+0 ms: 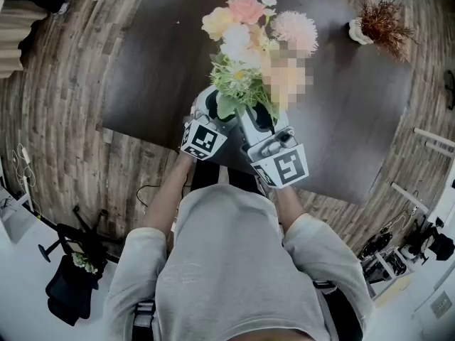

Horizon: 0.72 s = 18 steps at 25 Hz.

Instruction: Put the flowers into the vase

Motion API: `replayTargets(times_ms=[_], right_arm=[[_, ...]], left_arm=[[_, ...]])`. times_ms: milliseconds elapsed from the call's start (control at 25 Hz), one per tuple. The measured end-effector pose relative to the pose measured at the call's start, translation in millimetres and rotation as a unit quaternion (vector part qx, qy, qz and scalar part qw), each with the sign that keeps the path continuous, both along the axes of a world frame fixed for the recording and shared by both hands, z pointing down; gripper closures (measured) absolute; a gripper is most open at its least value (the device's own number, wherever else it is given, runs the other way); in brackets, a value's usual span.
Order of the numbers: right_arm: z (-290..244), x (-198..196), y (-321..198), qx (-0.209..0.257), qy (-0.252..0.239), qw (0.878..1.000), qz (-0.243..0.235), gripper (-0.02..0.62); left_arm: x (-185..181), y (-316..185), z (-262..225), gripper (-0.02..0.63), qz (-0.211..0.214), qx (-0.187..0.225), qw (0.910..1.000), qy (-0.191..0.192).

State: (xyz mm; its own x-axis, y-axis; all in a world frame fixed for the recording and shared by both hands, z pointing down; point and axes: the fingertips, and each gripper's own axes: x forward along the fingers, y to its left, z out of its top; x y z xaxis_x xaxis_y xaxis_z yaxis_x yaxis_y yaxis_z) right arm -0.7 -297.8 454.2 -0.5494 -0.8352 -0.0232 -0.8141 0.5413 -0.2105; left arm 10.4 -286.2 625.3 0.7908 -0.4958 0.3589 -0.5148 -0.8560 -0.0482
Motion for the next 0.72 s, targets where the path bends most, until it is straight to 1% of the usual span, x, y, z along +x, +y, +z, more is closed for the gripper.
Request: replayTargets(times_ms=[160, 320, 400, 480, 560, 720], right_arm=[[16.8, 4.3, 0.3, -0.009, 0.021, 1.0, 0.017, 0.529], [29.5, 5.4, 14.5, -0.015, 0.047, 0.998, 0.024, 0.528], [34.4, 6.5, 18.9, -0.02, 0.05, 0.998, 0.026, 0.525], [39.4, 5.9, 19.9, -0.026, 0.054, 0.998, 0.023, 0.513], [45.1, 3.2, 22.0, -0.032, 0.057, 0.998, 0.017, 0.461], [55.9, 1.4, 25.7, -0.04, 0.063, 0.997, 0.019, 0.445]], left_arm=[[0.0, -5.3, 1.1, 0.224, -0.003, -0.002, 1.0, -0.001], [0.8, 4.4, 0.5, 0.224, -0.005, 0.0, 1.0, -0.003], [1.6, 6.8, -0.5, 0.224, -0.005, 0.001, 1.0, -0.002], [2.3, 5.2, -1.5, 0.224, -0.005, 0.001, 1.0, -0.002], [2.4, 3.5, -0.9, 0.224, -0.005, 0.001, 1.0, -0.001], [0.1, 3.2, 0.5, 0.224, -0.006, 0.002, 1.0, -0.001]])
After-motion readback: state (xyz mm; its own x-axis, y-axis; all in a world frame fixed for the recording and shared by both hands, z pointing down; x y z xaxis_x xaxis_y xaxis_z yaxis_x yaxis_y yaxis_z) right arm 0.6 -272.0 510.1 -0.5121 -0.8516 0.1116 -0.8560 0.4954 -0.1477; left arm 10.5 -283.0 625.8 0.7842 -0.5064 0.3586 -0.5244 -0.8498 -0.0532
